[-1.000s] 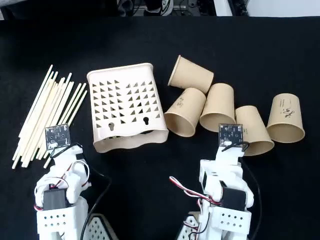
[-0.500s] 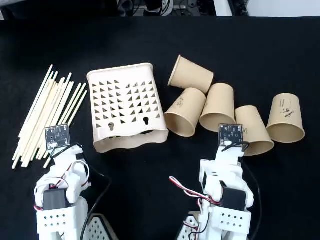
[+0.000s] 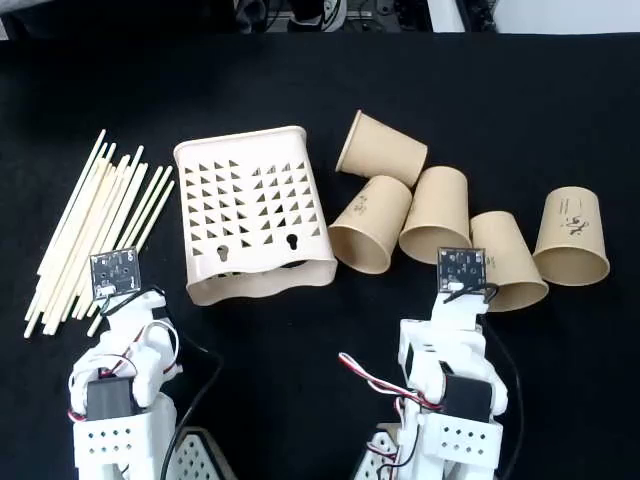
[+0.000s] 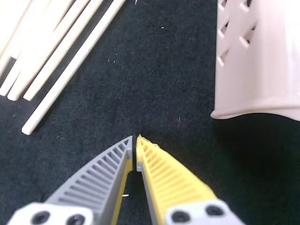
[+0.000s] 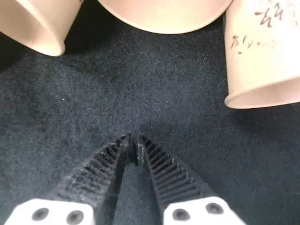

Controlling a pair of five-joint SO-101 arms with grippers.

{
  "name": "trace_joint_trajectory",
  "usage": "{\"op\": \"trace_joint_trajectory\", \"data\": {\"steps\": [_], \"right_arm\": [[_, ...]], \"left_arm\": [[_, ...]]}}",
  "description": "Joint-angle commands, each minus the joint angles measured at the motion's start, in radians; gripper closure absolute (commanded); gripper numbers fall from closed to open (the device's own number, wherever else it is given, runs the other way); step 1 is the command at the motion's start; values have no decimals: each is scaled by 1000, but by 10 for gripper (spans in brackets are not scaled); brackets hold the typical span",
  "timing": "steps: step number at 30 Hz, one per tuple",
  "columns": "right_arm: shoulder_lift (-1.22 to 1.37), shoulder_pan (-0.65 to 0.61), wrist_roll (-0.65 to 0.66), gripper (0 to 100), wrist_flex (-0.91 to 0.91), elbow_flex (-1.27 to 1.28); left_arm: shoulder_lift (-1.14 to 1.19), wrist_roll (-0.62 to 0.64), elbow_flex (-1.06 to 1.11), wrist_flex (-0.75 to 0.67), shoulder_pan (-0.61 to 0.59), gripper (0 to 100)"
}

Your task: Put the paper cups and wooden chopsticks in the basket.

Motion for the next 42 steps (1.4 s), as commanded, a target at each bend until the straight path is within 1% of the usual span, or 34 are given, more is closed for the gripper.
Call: {"op": "trace_joint_trajectory", "data": {"steps": [1,37,42], "right_arm": [[-68,11,-9,985,3,-4],[-68,11,-9,985,3,-4],[-68,-21,-15,984,3,-4]], "left_arm": [[-5,2,19,3,7,970],[-5,2,19,3,7,970],[-5,2,19,3,8,970]]}}
